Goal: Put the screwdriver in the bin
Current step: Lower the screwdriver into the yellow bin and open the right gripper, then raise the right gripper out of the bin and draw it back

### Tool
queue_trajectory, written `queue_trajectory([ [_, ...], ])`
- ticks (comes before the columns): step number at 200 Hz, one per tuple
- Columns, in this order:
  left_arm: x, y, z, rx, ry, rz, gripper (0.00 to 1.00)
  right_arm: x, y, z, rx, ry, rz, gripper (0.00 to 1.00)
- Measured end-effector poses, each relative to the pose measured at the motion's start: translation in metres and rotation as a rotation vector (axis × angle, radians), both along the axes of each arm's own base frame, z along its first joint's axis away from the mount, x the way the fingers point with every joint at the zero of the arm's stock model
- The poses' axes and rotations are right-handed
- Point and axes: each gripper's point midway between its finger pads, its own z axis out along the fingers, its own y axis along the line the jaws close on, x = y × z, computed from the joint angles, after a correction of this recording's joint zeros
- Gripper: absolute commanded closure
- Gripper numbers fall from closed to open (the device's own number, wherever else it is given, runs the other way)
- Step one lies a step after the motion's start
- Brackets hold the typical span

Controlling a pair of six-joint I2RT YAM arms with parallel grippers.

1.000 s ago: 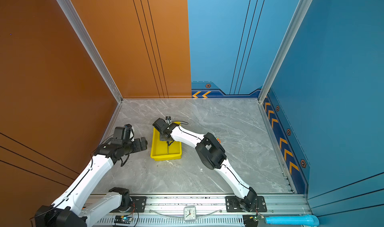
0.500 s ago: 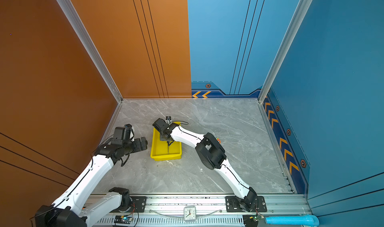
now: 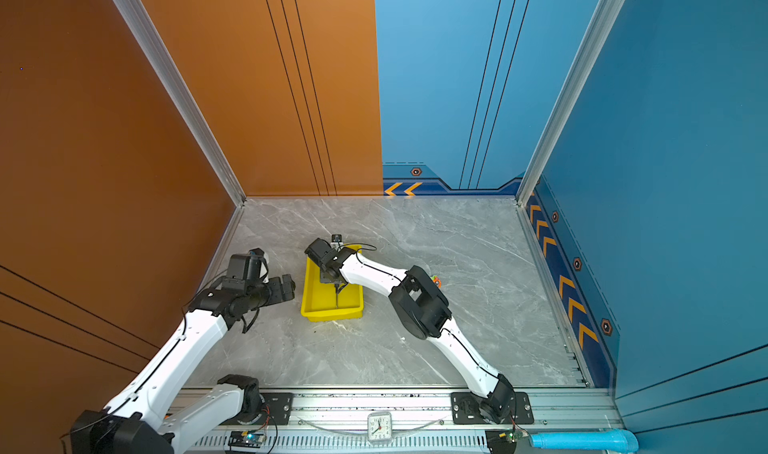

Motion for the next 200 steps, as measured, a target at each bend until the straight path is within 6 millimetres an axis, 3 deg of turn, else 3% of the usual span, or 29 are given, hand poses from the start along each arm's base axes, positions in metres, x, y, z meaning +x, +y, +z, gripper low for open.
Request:
queue_trajectory([
  [165, 0.0, 0.002, 0.0, 0.003, 0.0, 0.008, 0.02, 0.003, 0.002, 0.003, -0.017, -0.039, 0.022, 0.48],
  [200, 0.001, 0.004, 0.0, 0.006, -0.001, 0.012, 0.02, 0.002, 0.004, 0.01, -0.033, -0.064, 0.047, 0.47],
])
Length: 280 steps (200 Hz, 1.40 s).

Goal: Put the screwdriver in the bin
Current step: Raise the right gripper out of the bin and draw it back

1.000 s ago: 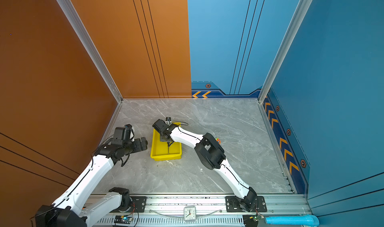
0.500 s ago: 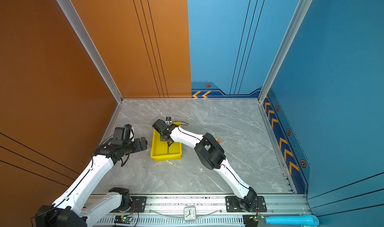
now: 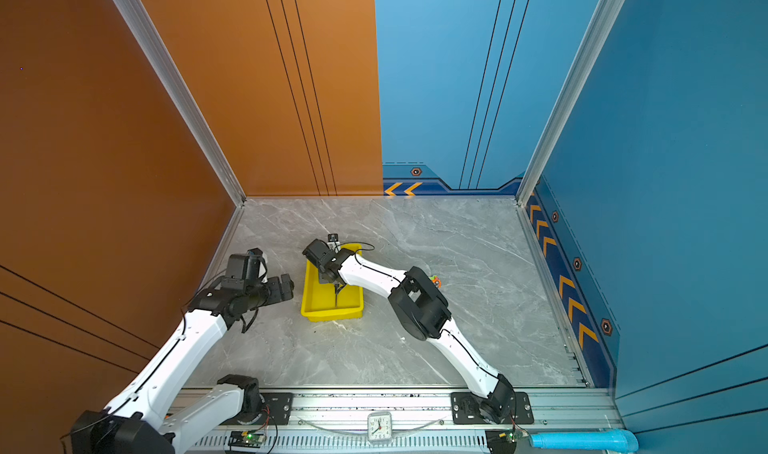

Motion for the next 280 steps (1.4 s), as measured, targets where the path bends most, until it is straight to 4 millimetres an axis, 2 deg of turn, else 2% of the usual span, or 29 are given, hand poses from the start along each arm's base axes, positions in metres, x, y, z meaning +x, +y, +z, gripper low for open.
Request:
queue_trajectory([
  [27, 0.001, 0.0, 0.0, 0.001, -0.002, -0.002, 0.02, -0.003, -0.002, 0.028, 0.011, -0.037, 0.022, 0.45],
  [55, 0.003, 0.0, -0.002, 0.001, 0.001, -0.002, 0.02, -0.009, -0.013, 0.083, 0.039, -0.114, 0.047, 0.36],
  [74, 0.006, -0.001, -0.003, 0.002, 0.0, -0.002, 0.02, -0.017, -0.032, 0.121, 0.05, -0.176, 0.056, 0.28],
  [90, 0.01, 0.0, -0.004, 0.008, -0.003, 0.002, 0.02, -0.028, -0.058, 0.148, 0.037, -0.224, 0.052, 0.21],
  [108, 0.016, 0.004, -0.005, 0.03, -0.004, 0.016, 0.02, -0.04, -0.092, 0.167, 0.006, -0.266, 0.047, 0.12],
  [116, 0.019, 0.006, -0.005, 0.043, -0.01, 0.025, 0.02, -0.044, -0.112, 0.173, -0.012, -0.282, 0.033, 0.08],
  [123, 0.022, 0.009, -0.004, 0.057, -0.016, 0.036, 0.02, -0.046, -0.131, 0.176, -0.026, -0.293, 0.017, 0.0],
  [131, 0.024, 0.013, -0.003, 0.075, -0.028, 0.051, 0.02, -0.046, -0.154, 0.18, -0.043, -0.308, -0.014, 0.0],
  [179, 0.042, 0.045, 0.012, 0.213, -0.123, 0.18, 0.02, -0.048, -0.303, 0.181, -0.167, -0.351, -0.237, 0.0],
  [198, 0.049, 0.061, 0.021, 0.276, -0.183, 0.251, 0.02, -0.056, -0.354, 0.176, -0.196, -0.362, -0.324, 0.0],
  [213, 0.05, 0.073, 0.019, 0.336, -0.216, 0.289, 0.02, -0.062, -0.391, 0.17, -0.205, -0.369, -0.399, 0.0],
  [239, 0.046, 0.084, 0.005, 0.428, -0.224, 0.294, 0.02, -0.072, -0.441, 0.144, -0.224, -0.365, -0.526, 0.0],
  [280, 0.044, 0.091, -0.006, 0.515, -0.264, 0.27, 0.02, -0.089, -0.481, 0.083, -0.231, -0.375, -0.632, 0.0],
])
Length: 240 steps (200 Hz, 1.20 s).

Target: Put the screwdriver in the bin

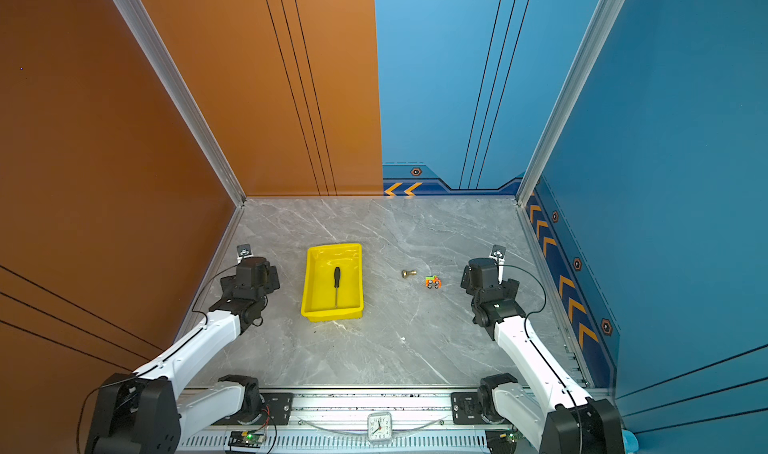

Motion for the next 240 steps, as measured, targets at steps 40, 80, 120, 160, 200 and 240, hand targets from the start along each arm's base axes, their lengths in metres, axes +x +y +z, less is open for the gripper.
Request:
queue_trajectory([
  [40, -0.006, 0.002, -0.017, 0.063, -0.031, -0.04, 0.02, -0.005, -0.006, -0.024, -0.032, -0.074, 0.044, 0.0],
  [80, 0.006, 0.005, -0.019, 0.085, -0.074, -0.048, 0.02, 0.018, 0.002, -0.016, -0.071, -0.137, 0.112, 0.0],
  [120, 0.022, -0.002, -0.022, 0.083, -0.107, -0.093, 0.02, 0.038, 0.012, -0.025, -0.073, -0.157, 0.167, 0.0],
  [160, 0.034, -0.018, -0.023, 0.044, -0.129, -0.191, 0.02, 0.058, 0.021, -0.041, -0.064, -0.137, 0.214, 0.0],
  [200, 0.049, -0.036, -0.023, -0.012, -0.18, -0.293, 0.02, 0.08, 0.027, -0.025, -0.082, -0.191, 0.248, 0.0],
  [240, 0.06, -0.046, -0.042, -0.041, -0.16, -0.344, 0.02, 0.083, 0.021, -0.041, -0.076, -0.209, 0.252, 0.0],
])
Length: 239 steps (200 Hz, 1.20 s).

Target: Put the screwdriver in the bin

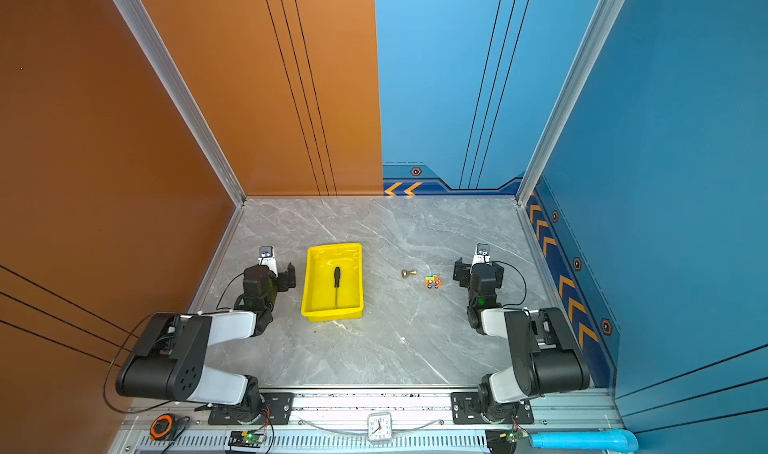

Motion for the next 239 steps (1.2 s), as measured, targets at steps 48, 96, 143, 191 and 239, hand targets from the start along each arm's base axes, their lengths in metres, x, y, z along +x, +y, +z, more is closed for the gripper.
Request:
queue_trajectory([
  [48, 0.006, -0.004, -0.005, -0.01, -0.008, -0.021, 0.02, 0.004, 0.0, 0.003, 0.002, -0.039, 0.002, 0.0],
  [96, 0.008, -0.004, -0.004, -0.011, -0.022, -0.02, 0.02, 0.004, -0.009, 0.002, 0.012, -0.038, -0.017, 0.0],
  [143, 0.01, -0.001, -0.003, -0.018, -0.034, -0.01, 0.02, 0.004, -0.008, 0.002, 0.016, -0.038, -0.01, 0.0],
  [191, 0.01, -0.001, -0.002, -0.019, -0.042, -0.01, 0.02, 0.004, -0.008, 0.002, 0.017, -0.038, -0.011, 0.0],
  [239, 0.011, -0.001, -0.001, -0.019, -0.045, -0.011, 0.02, 0.004, -0.008, 0.002, 0.017, -0.038, -0.011, 0.0],
])
